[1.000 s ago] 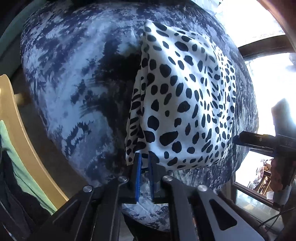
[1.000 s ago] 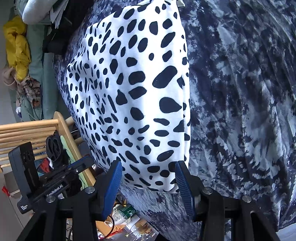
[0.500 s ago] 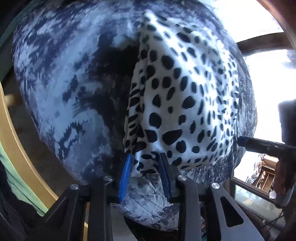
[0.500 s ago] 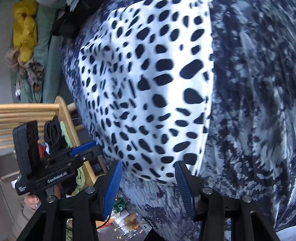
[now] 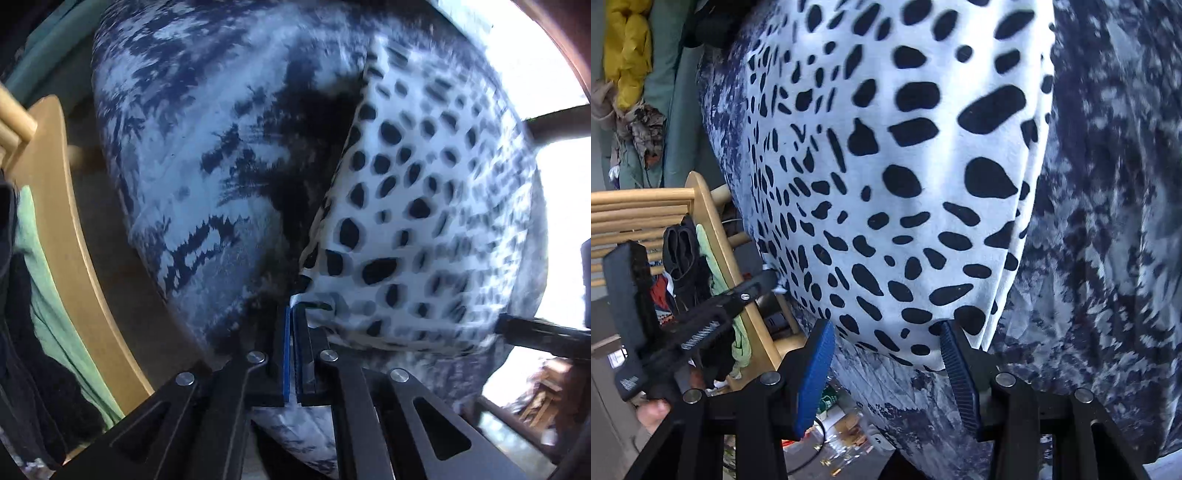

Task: Fold clothes

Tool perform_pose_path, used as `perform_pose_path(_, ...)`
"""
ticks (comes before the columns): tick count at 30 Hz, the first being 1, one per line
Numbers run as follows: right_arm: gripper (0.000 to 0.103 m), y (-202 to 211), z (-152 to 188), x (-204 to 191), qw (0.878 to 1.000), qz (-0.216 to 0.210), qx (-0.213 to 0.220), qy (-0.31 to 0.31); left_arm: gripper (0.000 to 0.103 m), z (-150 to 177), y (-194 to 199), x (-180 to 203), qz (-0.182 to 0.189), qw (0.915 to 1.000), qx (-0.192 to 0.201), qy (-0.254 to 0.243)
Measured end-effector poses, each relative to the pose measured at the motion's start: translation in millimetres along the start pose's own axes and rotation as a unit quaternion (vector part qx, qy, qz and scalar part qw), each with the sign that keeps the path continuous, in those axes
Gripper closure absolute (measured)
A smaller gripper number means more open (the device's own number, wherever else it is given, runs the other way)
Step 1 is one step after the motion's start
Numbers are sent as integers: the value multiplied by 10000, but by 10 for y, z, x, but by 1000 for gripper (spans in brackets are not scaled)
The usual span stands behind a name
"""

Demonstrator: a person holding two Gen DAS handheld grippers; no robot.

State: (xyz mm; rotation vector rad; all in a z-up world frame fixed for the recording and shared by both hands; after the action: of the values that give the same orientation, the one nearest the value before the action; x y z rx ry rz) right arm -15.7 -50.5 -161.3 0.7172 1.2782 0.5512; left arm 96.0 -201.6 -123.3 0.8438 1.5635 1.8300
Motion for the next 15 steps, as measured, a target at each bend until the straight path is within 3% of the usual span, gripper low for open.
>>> perform_pose_path(3, 53, 30, 14, 18, 10000, -18, 39, -81, 101, 8, -22, 28, -29, 9999, -99, 48)
perform_pose_path(6, 53, 124, 35, 56, 9999, 6, 88, -139, 96, 55, 67, -72, 241, 9977, -253, 576)
perform_pose_path(8, 52, 209, 70, 94, 9997, 59, 137, -170, 79, 139, 153, -147, 549, 9935, -302, 946)
perform_pose_path(10, 52, 293, 128, 109, 9994, 241, 216, -119, 39, 240, 242, -209, 878, 9876, -342, 1258)
perform_pose_path(12, 52, 351, 216, 99, 9976, 630, 196, 186, 26, 381, 291, -229, 1271, 9788, -454, 1542)
perform_pose_path(15, 52, 340, 365, 42, 9937, 939, 9, 616, 26, 524, 266, -76, 1790, 9624, -668, 1931)
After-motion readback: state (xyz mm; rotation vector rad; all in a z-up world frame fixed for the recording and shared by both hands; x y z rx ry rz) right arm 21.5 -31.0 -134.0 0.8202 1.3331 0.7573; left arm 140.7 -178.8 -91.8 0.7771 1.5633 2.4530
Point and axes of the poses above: each gripper's, at about its wrist camera, not at the fingertips, and y roughly against the way its jaws point, x to its right, z to its underside, the point moved 8 cm from there along -y, roughly the way its jaws point, and after that the axes turned 13 degrees about y, right-handed, at the moved point
